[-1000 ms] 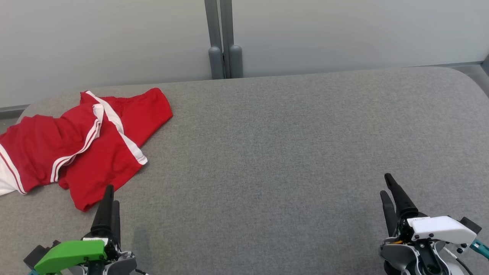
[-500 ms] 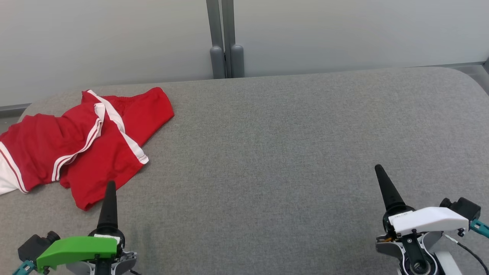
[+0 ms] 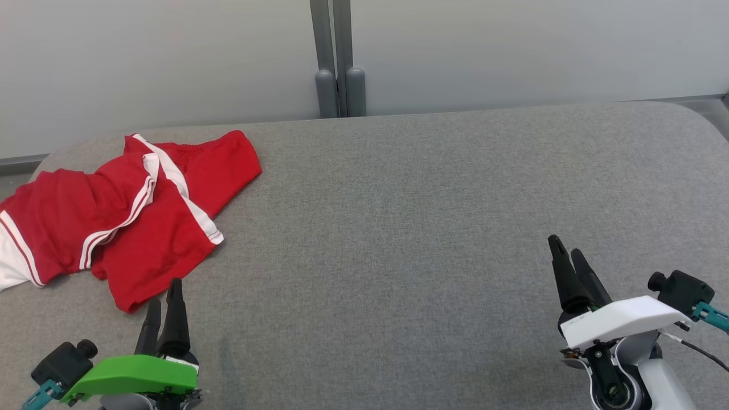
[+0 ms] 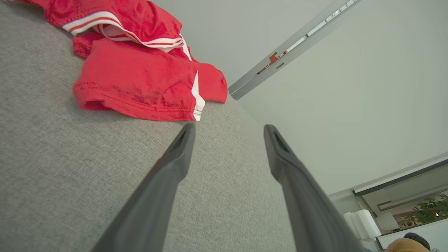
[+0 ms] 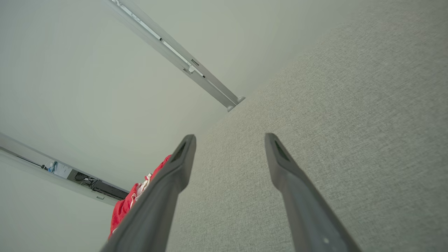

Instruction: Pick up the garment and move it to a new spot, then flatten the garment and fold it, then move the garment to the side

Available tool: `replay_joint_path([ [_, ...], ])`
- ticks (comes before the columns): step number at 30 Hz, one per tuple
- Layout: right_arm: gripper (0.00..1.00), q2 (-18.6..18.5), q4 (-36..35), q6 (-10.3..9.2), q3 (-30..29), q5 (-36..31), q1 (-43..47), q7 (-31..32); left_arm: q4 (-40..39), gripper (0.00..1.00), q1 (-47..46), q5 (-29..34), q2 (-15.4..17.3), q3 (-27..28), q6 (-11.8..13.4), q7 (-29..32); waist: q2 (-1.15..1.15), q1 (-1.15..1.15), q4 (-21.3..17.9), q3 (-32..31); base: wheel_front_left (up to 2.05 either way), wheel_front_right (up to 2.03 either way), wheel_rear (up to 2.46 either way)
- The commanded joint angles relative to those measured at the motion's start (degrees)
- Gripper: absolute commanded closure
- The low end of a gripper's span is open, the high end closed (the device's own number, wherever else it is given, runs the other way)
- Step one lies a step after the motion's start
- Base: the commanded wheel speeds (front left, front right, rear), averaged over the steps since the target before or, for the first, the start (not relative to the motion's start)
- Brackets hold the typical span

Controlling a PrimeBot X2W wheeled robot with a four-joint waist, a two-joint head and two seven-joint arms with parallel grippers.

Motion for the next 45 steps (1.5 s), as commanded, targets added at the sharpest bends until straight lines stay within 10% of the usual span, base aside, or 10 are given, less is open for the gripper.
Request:
replay_joint_path([
  [1, 0.00, -0.6, -0.6, 0.02, 0.3, -2.5, -1.6, -0.7, -0.3, 0.00, -0.2, 2.8, 0.7, 0.0, 0.1, -0.7, 0.00, 0.00, 0.0, 0.0, 0.00, 0.00, 0.00],
  [45, 0.00, -1.1, 3.1, 0.02, -2.5, -32.4, 0.0, -7.6, -0.6, 0.00, 2.4, 32.5, 2.2, -2.0, -0.2, -7.6, 0.00, 0.00, 0.0, -0.8, 0.00, 0.00, 0.00],
])
